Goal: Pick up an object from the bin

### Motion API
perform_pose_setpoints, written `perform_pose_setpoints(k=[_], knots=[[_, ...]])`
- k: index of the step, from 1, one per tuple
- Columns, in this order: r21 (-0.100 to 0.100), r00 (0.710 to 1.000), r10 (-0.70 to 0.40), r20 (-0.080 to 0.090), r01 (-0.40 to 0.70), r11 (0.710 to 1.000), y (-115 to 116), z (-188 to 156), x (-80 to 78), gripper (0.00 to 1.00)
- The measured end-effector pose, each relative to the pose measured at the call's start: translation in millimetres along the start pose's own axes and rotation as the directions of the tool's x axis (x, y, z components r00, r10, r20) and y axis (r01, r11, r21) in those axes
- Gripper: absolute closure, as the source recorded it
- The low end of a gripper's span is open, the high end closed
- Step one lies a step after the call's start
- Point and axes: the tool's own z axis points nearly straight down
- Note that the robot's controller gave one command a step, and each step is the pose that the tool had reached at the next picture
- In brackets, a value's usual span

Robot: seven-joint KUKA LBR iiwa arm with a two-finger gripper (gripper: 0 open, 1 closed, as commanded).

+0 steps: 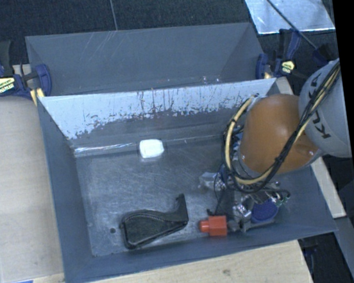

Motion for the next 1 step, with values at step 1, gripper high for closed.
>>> perform_pose_setpoints(k=[1], knots=[[0.004,1.000,-0.001,0.007,0.001,1.000,-0.8,-4.4,-1.9,1.00]])
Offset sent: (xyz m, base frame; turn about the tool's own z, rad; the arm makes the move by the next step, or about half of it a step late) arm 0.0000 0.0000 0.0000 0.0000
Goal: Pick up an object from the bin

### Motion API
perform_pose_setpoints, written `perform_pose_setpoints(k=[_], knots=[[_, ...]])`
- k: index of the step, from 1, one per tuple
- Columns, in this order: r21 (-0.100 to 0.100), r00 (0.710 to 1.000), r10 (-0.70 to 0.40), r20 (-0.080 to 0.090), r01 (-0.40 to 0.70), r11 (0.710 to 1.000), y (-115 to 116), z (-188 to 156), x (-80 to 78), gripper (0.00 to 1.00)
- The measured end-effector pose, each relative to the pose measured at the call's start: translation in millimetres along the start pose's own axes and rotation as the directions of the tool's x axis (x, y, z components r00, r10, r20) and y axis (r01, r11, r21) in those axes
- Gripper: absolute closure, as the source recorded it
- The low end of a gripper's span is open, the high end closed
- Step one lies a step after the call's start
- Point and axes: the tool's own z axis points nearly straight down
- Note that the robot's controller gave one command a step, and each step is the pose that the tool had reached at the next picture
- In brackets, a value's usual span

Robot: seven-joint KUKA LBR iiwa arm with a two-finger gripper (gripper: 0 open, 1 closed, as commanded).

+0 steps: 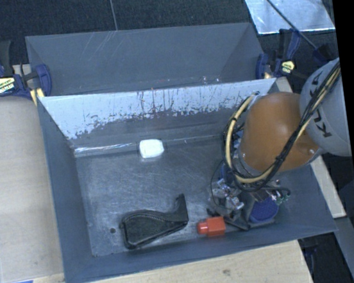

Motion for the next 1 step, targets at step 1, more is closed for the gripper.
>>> perform_pose_setpoints(k=[1], knots=[[0.000,1.000,-0.001,0.000,0.001,1.000,0.1,0.0,-0.1,0.00]])
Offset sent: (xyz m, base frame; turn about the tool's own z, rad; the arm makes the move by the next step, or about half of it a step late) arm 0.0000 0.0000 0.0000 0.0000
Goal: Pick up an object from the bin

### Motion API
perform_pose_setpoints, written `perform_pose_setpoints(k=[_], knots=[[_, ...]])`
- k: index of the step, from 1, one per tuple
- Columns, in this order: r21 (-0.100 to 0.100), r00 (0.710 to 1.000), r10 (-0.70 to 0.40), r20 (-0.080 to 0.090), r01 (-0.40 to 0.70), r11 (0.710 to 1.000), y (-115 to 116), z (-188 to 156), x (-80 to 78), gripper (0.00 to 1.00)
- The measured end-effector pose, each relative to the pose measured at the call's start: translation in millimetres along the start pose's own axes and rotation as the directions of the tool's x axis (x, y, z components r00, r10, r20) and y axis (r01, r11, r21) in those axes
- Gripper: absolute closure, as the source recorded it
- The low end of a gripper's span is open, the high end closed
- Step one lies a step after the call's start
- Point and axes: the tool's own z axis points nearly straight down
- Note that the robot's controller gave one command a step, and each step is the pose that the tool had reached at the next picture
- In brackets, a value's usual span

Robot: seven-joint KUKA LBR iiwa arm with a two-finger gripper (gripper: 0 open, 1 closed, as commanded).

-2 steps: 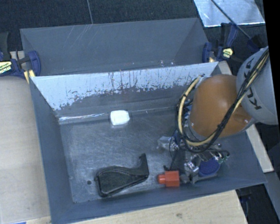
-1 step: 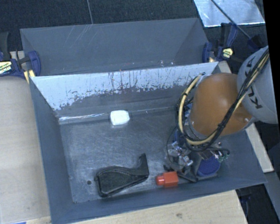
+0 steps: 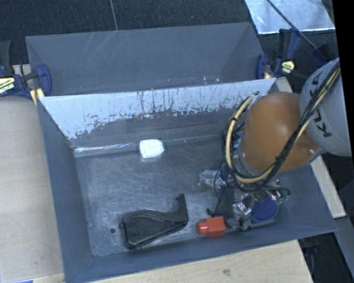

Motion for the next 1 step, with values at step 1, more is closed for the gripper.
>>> perform_pose_setpoints(k=[1], knots=[[0.002,0.978,-0.210,0.000,0.210,0.978,-48.3,4.0,20.1,0.00]])
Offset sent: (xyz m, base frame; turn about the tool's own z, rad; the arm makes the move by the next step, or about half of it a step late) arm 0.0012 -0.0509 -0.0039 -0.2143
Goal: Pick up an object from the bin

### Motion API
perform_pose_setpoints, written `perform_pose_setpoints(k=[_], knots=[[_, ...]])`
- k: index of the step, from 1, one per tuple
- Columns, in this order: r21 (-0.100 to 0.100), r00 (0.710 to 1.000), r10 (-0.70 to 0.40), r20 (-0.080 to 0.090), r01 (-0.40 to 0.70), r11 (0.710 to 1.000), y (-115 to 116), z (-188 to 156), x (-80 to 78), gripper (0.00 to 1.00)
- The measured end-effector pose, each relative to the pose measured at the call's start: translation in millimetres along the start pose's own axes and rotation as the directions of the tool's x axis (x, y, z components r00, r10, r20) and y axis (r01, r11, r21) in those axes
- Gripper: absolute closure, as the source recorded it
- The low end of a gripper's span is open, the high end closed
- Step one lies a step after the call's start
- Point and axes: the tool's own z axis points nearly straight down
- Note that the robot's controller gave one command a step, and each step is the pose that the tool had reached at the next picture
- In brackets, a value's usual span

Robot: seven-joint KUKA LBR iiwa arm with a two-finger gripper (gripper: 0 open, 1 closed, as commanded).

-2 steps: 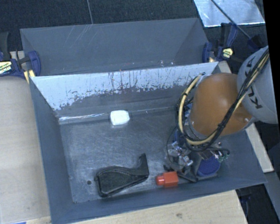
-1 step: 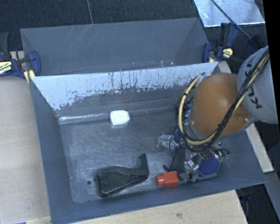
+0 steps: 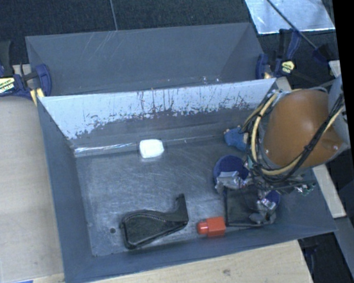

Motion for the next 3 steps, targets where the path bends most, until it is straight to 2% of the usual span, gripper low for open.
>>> perform_pose_setpoints(k=[1,2,3], knots=[[-0.002,0.912,-0.411,0.001,0.411,0.912,-25,17,-20.9,0.00],[-0.003,0.913,-0.408,0.002,0.408,0.913,-24,16,-21.0,1.00],[0.005,0.887,-0.462,0.002,0.462,0.887,-14,-103,0.7,1.00]])
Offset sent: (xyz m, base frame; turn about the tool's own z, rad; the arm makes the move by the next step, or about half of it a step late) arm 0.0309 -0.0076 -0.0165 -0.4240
